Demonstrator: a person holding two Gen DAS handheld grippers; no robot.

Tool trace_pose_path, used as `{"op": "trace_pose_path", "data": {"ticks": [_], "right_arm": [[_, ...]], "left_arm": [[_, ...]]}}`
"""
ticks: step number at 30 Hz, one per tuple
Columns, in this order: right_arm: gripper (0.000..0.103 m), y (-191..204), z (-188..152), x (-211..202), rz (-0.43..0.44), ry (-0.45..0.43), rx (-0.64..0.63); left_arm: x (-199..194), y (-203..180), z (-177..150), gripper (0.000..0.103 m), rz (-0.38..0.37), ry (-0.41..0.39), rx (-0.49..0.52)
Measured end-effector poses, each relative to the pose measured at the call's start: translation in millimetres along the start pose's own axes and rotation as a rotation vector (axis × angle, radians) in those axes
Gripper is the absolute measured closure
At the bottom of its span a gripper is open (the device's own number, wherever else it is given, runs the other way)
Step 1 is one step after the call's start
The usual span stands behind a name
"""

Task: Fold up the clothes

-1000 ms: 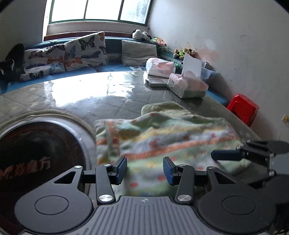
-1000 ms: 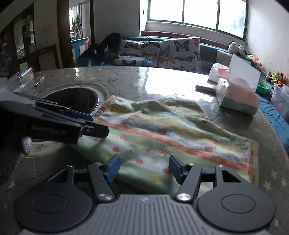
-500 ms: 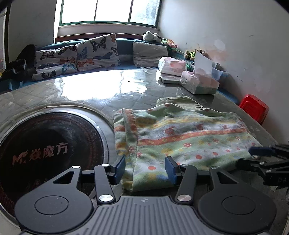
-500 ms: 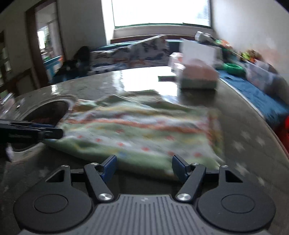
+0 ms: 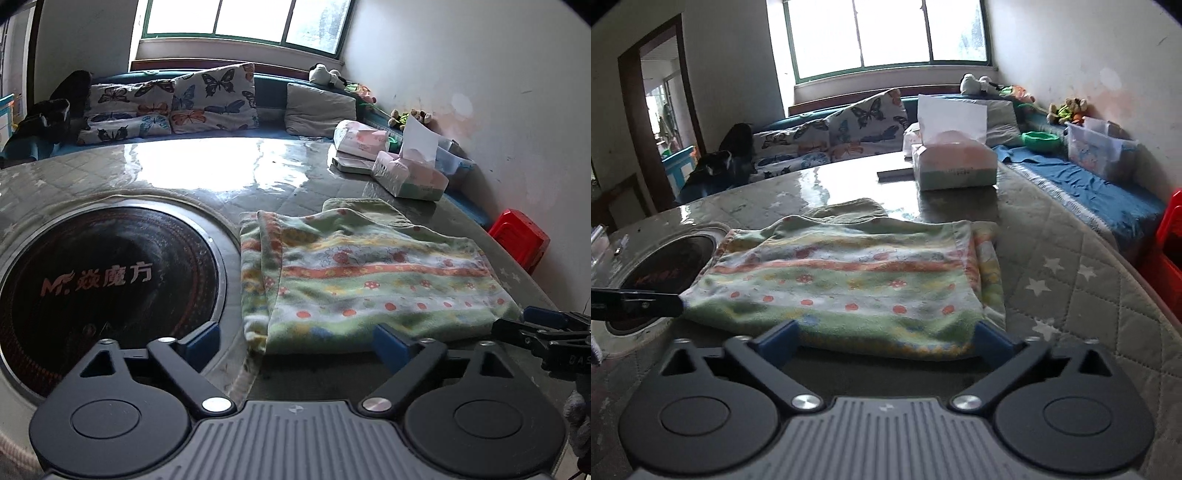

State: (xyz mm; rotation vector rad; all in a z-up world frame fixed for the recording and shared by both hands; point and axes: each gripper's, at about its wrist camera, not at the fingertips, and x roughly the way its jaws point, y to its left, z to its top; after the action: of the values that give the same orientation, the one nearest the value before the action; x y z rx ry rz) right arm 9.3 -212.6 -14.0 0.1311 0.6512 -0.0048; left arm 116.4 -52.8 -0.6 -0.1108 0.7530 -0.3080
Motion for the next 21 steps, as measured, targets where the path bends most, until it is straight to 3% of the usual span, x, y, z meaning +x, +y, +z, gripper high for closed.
{"op": "trace_pose_path", "data": {"ticks": [3, 21], "right_arm": [[0.0, 4.1, -5.0, -1.0, -0.003, 0.014, -0.006], [0.0, 28.1, -25.7, -18.1, -0.025, 0.04, 0.0]], "left_arm": [[-5.5, -2.1, -4.7, 0.0, 0.002, 0.003, 0.002], [-42.8, -6.4, -32.5, 0.0, 0.046, 0.0, 0.011]]}}
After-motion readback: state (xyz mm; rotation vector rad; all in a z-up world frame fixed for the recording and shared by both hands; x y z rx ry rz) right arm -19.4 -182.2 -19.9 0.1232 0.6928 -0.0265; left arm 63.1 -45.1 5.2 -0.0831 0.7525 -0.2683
